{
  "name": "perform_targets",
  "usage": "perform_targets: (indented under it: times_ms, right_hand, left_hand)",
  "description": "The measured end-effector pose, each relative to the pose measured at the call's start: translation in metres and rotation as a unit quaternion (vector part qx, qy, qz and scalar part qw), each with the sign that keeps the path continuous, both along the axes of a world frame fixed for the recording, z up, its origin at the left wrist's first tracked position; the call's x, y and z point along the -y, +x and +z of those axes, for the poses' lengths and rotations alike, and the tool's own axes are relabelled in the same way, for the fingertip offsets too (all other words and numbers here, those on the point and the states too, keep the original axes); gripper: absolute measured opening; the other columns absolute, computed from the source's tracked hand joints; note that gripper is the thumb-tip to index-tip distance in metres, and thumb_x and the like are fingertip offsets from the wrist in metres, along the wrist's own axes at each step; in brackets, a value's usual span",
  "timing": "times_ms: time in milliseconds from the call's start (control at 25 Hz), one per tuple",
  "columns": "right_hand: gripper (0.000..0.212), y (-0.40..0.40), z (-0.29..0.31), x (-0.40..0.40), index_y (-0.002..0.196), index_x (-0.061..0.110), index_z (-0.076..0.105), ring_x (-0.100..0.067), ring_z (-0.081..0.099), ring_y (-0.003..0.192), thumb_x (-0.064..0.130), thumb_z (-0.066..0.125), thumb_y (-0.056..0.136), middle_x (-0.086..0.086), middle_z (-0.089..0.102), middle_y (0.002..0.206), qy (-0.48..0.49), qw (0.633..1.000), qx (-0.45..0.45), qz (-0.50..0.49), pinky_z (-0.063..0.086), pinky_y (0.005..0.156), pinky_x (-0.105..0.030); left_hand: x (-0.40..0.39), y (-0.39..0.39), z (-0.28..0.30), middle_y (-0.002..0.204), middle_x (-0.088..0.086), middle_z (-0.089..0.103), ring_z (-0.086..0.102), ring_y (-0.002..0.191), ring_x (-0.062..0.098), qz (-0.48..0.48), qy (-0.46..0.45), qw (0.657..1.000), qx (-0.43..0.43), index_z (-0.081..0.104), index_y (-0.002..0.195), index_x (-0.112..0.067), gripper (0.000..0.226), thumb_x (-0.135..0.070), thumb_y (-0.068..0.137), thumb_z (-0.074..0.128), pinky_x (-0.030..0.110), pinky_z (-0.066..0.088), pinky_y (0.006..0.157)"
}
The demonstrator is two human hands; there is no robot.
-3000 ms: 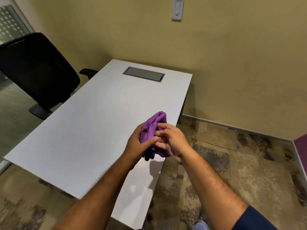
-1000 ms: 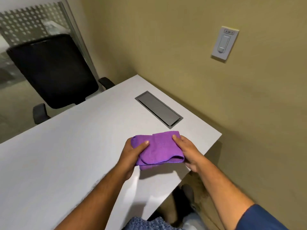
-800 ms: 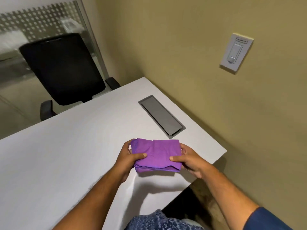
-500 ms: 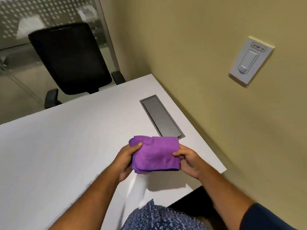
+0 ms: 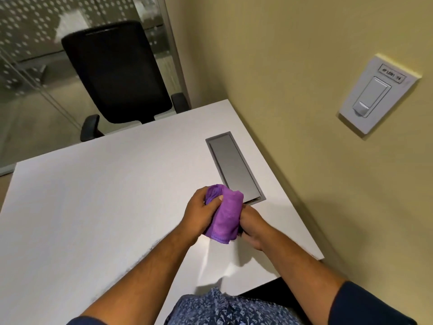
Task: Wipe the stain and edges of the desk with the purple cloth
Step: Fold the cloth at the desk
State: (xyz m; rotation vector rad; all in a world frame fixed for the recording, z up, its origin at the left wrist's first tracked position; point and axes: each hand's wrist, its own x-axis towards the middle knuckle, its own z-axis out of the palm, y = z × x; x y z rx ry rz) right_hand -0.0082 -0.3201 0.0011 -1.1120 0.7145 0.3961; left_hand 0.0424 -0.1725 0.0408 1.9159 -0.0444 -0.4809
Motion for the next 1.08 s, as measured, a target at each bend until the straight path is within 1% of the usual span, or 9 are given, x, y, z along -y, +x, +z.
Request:
perform_targets:
  times_ms: [120, 200, 360, 440, 560, 680, 840, 960, 1080]
  right_hand:
    - [0.027, 0.001, -0.002, 0.006, 0.109, 0.014, 0.077, -0.033, 0.076, 0.106, 0.036, 0.071, 0.096, -0.011, 0.082, 0.105, -0.079, 0.997, 0.016, 0.015, 0.059, 0.098, -0.052]
    - [0.026, 0.001, -0.005, 0.013, 0.106, 0.01, 0.074, -0.03, 0.075, 0.096, 0.033, 0.066, 0.098, -0.016, 0.08, 0.106, -0.148, 0.989, 0.023, -0.01, 0.063, 0.088, -0.049]
    - [0.033, -0.006, -0.012, 0.018, 0.125, 0.021, 0.068, -0.024, 0.077, 0.104, 0.045, 0.058, 0.104, -0.008, 0.078, 0.117, -0.041, 0.997, 0.061, 0.032, 0.063, 0.09, -0.039]
    - [0.043, -0.011, -0.023, 0.018, 0.137, 0.029, 0.058, -0.023, 0.077, 0.108, 0.029, 0.073, 0.097, -0.006, 0.077, 0.122, -0.057, 0.986, 0.102, 0.119, 0.063, 0.097, -0.041]
    - [0.062, -0.011, -0.042, 0.017, 0.14, 0.037, 0.051, -0.023, 0.079, 0.102, 0.011, 0.078, 0.09, -0.005, 0.078, 0.117, -0.112, 0.984, 0.103, 0.098, 0.064, 0.095, -0.045]
    - [0.056, 0.0, -0.063, 0.018, 0.123, 0.05, 0.05, -0.022, 0.079, 0.098, 0.02, 0.079, 0.086, -0.002, 0.078, 0.114, -0.211, 0.97, 0.095, 0.074, 0.065, 0.089, -0.05]
    - [0.058, 0.012, -0.099, 0.021, 0.136, 0.05, 0.045, -0.022, 0.067, 0.119, 0.019, 0.07, 0.095, 0.0, 0.062, 0.137, -0.345, 0.915, 0.133, 0.163, 0.064, 0.094, -0.045]
    - [0.069, 0.01, -0.123, 0.028, 0.162, 0.038, 0.027, -0.026, 0.057, 0.129, 0.023, 0.061, 0.104, -0.007, 0.046, 0.147, -0.439, 0.838, 0.13, 0.297, 0.055, 0.107, -0.039]
    - [0.072, 0.009, -0.129, 0.036, 0.166, 0.036, 0.016, -0.027, 0.059, 0.127, 0.04, 0.055, 0.106, -0.008, 0.045, 0.149, -0.484, 0.783, 0.12, 0.372, 0.055, 0.105, -0.038]
  left_hand:
    - [0.004, -0.004, -0.006, 0.125, 0.002, 0.074, 0.073, 0.112, 0.02, 0.023, -0.076, 0.99, -0.12, 0.062, 0.131, -0.025, 0.03, -0.03, 0.102, 0.068, 0.034, 0.062, 0.092]
    - [0.005, -0.008, -0.014, 0.122, 0.005, 0.071, 0.072, 0.108, 0.021, 0.077, -0.078, 0.988, -0.105, 0.06, 0.123, -0.022, 0.027, -0.023, 0.099, 0.072, 0.033, 0.06, 0.085]
    - [0.005, -0.009, -0.03, 0.121, 0.009, 0.066, 0.071, 0.106, 0.026, 0.196, -0.101, 0.972, -0.084, 0.053, 0.126, -0.017, 0.039, -0.023, 0.096, 0.078, 0.038, 0.064, 0.086]
    - [0.005, -0.01, -0.04, 0.124, 0.008, 0.066, 0.072, 0.109, 0.027, 0.218, -0.116, 0.963, -0.107, 0.051, 0.133, -0.018, 0.048, -0.028, 0.096, 0.078, 0.044, 0.066, 0.09]
    - [-0.005, -0.011, -0.06, 0.132, 0.009, 0.065, 0.073, 0.112, 0.029, 0.209, -0.118, 0.959, -0.149, 0.047, 0.141, -0.023, 0.057, -0.031, 0.095, 0.08, 0.049, 0.065, 0.093]
    - [-0.014, -0.013, -0.084, 0.145, 0.002, 0.057, 0.069, 0.12, 0.027, 0.136, -0.104, 0.972, -0.162, 0.034, 0.156, -0.029, 0.089, -0.015, 0.087, 0.087, 0.04, 0.065, 0.092]
    - [-0.013, -0.009, -0.121, 0.168, -0.005, 0.028, 0.047, 0.146, 0.024, -0.01, 0.121, 0.993, 0.011, 0.022, 0.166, -0.027, 0.102, -0.021, 0.086, 0.085, 0.032, 0.053, 0.108]
    - [-0.018, 0.002, -0.148, 0.179, -0.003, 0.008, 0.037, 0.155, 0.028, -0.228, 0.319, 0.915, 0.097, 0.026, 0.167, -0.032, 0.092, -0.035, 0.089, 0.075, 0.041, 0.051, 0.112]
    - [-0.021, 0.003, -0.158, 0.178, -0.001, 0.015, 0.04, 0.153, 0.031, -0.284, 0.317, 0.897, 0.117, 0.03, 0.166, -0.03, 0.092, -0.055, 0.088, 0.072, 0.045, 0.053, 0.11]
